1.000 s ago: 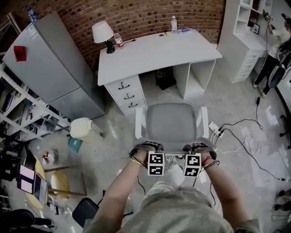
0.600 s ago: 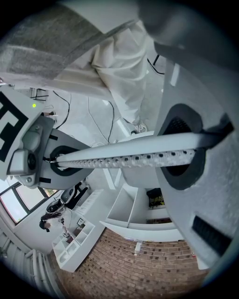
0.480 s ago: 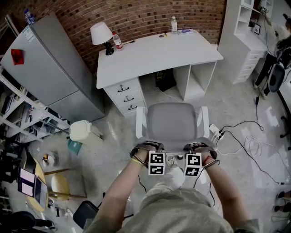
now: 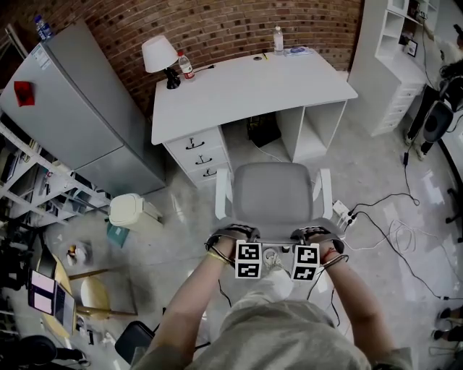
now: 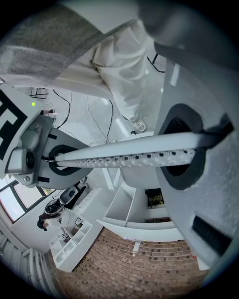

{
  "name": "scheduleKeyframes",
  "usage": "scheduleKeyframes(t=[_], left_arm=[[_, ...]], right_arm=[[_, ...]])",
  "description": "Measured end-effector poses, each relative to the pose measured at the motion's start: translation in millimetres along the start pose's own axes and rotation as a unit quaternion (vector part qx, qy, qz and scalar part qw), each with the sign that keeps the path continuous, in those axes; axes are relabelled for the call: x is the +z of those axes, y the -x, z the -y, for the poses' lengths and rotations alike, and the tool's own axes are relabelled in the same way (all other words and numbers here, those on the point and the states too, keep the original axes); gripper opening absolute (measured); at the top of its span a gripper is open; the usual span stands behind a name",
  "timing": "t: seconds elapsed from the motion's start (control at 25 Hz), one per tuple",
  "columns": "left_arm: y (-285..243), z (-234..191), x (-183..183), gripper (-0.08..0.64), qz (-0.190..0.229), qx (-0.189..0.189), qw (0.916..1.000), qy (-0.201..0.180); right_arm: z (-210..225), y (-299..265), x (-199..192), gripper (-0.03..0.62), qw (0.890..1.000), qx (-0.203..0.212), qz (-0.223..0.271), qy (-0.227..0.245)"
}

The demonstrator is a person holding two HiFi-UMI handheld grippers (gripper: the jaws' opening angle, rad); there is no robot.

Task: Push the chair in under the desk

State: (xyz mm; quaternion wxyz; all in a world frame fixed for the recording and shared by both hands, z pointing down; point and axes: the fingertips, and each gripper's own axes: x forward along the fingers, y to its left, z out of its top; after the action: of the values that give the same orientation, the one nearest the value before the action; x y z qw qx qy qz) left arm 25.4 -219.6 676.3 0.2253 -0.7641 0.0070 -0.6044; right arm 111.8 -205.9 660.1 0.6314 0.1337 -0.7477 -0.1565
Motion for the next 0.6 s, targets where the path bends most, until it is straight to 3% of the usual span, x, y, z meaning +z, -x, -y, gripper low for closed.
scheduleKeyframes(t=[0.6], left_arm=[[-12.9,-31.8,-3.1,0.012,-0.007,0.001,0.9999,0.013]], right_arm=[[34.4,-15.3,-12.6,0.011,1.000,0.003,0.004,0.010]])
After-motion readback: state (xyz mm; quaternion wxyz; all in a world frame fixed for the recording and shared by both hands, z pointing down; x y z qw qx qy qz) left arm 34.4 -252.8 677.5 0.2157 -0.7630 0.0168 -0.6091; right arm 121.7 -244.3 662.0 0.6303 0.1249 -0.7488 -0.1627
